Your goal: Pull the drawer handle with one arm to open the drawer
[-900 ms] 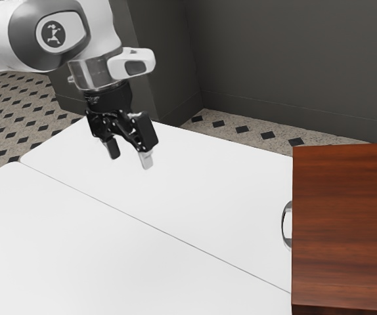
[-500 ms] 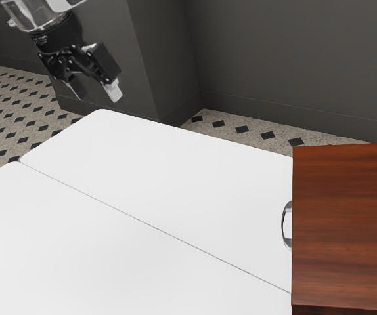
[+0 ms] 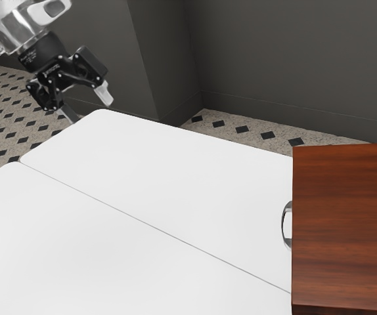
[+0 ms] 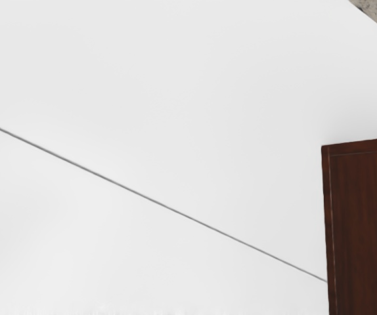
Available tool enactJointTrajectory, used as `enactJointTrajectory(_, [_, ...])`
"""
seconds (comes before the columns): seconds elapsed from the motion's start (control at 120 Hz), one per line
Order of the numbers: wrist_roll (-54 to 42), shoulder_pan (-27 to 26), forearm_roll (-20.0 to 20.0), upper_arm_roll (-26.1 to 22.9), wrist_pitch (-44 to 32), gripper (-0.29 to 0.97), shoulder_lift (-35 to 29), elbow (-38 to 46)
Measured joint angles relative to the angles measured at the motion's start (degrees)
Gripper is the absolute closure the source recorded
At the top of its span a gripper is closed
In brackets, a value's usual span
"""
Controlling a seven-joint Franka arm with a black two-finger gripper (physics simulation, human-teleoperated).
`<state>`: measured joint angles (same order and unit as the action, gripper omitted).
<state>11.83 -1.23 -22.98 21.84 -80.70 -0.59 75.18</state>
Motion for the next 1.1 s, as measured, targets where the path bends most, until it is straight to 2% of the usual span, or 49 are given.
enactJointTrajectory(0.242, [4.12, 4.27, -2.33, -2.26, -0.09, 0.0, 0.1, 0.87])
enactJointTrajectory(0.558, [7.52, 4.08, -2.22, -2.46, -1.84, 0.0, 0.93, 2.27])
enactJointTrajectory(0.783, [8.96, 4.34, -2.06, -4.31, -4.08, 0.0, 0.87, 4.09])
enactJointTrajectory(0.85, [9.28, 4.85, -2.09, -5.56, -5.47, 0.0, 0.62, 5.4])
enactJointTrajectory(0.992, [9.15, 8.51, -2.03, -11.32, -8.56, 0.0, -1.68, 9.24])
enactJointTrajectory(1.042, [9.09, 6.18, -2.04, -12.68, -10.03, 0.01, -3.98, 11.83])
enactJointTrajectory(1.1, [9.06, -2.72, -2.05, -13.41, -10.78, 0.02, -5.15, 13.07])
